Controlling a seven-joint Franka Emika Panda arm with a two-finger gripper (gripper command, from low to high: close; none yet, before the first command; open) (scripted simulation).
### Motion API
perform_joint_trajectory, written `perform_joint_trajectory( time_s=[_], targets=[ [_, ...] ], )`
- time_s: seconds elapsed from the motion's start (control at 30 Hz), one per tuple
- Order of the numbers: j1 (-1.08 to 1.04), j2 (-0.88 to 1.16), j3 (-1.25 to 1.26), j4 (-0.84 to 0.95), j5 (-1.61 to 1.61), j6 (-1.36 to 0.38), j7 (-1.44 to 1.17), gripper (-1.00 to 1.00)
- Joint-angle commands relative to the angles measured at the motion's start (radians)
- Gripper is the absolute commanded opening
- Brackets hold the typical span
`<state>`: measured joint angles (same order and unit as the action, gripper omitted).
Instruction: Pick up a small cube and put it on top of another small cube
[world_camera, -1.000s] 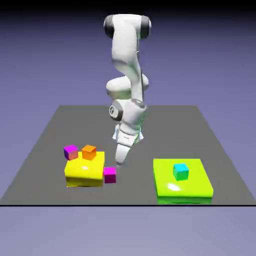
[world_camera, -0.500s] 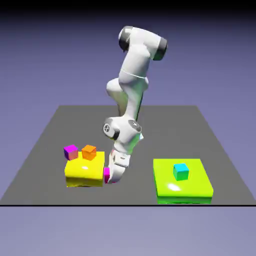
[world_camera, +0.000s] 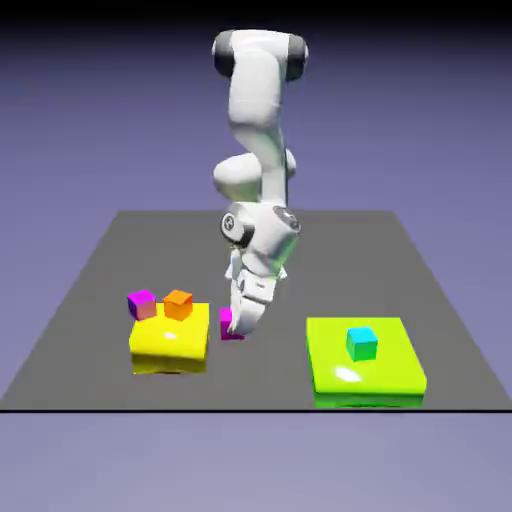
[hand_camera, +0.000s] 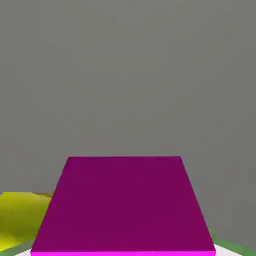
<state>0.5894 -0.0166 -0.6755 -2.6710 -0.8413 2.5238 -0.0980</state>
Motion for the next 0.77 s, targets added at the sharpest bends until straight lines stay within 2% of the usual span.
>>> perform_joint_trajectory(
  time_s=[0.0, 0.33, 0.43, 0.63, 0.67, 0.73],
  targets=[
    [-0.034, -0.031, 0.027, 0.007, 0.017, -0.043, -0.001, -1.0],
    [-0.387, -0.317, 0.252, 0.058, 0.19, -0.429, -0.028, -1.0],
    [-0.429, -0.311, 0.232, 0.041, 0.188, -0.41, -0.04, -1.0],
    [-0.468, -0.154, 0.176, -0.016, 0.115, -0.188, 0.003, -1.0],
    [-0.468, -0.154, 0.176, -0.016, 0.115, -0.188, 0.003, 1.0],
    [-0.46, -0.185, 0.187, -0.005, 0.129, -0.231, -0.005, 1.0]
  ],
)
